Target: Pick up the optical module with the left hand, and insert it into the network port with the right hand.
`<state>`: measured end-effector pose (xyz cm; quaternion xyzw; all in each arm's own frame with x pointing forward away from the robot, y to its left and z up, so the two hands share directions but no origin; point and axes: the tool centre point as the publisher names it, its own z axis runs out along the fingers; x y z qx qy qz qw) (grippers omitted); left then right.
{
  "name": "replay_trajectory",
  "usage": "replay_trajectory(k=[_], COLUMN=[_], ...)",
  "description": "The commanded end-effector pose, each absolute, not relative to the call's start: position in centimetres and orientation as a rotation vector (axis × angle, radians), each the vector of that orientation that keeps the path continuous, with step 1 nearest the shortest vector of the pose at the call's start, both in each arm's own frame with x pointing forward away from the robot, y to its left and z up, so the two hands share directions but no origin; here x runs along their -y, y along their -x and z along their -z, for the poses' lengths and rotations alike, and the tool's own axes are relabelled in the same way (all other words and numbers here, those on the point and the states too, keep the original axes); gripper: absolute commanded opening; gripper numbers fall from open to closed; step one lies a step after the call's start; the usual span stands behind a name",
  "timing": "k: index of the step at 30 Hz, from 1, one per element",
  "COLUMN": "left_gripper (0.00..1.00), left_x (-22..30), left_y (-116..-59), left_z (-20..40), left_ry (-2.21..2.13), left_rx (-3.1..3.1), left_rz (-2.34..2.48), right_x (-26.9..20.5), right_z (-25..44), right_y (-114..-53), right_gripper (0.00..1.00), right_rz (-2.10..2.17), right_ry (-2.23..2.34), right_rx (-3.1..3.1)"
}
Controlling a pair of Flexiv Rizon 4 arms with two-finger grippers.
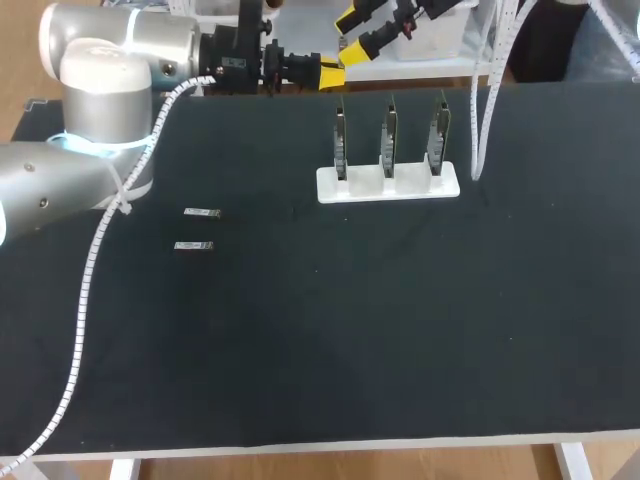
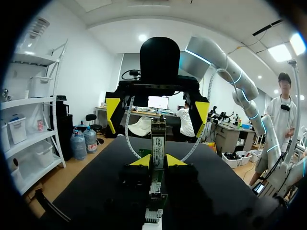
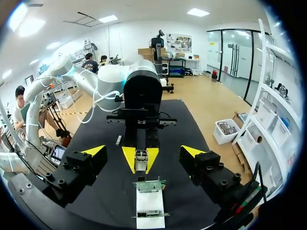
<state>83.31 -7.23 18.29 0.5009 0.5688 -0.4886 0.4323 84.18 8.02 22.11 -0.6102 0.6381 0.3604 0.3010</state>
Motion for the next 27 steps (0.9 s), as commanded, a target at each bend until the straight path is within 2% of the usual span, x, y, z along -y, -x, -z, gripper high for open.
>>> replay_trajectory(k=[1,2,3,4,27], left_gripper=[0.0,0.0,0.0,0.0,0.0], left_x=[7.29,7.29,7.29,7.29,7.29], left_y=[-83.47,-83.47,-83.47,-83.47,-83.47], left_z=[-18.3,-18.3,-18.3,-18.3,-18.3], left_ry=[-1.251,-1.251,-1.251,-1.251,-1.251], left_rx=[-1.419,-1.419,-1.419,-1.419,-1.419], left_rz=[1.218,1.218,1.218,1.218,1.218], right_x=[-8.45,-8.53,-8.6,-8.64,-9.01], right_z=[-22.16,-22.18,-22.21,-22.25,-22.46], right_y=[-85.28,-85.3,-85.29,-85.29,-85.21], right_gripper=[1.0,1.0,0.47,0.0,0.0], right_rz=[-1.194,-1.194,-1.192,-1.192,-1.194], right_ry=[1.779,1.787,1.791,1.793,1.82], right_rx=[-1.631,-1.628,-1.625,-1.621,-1.607])
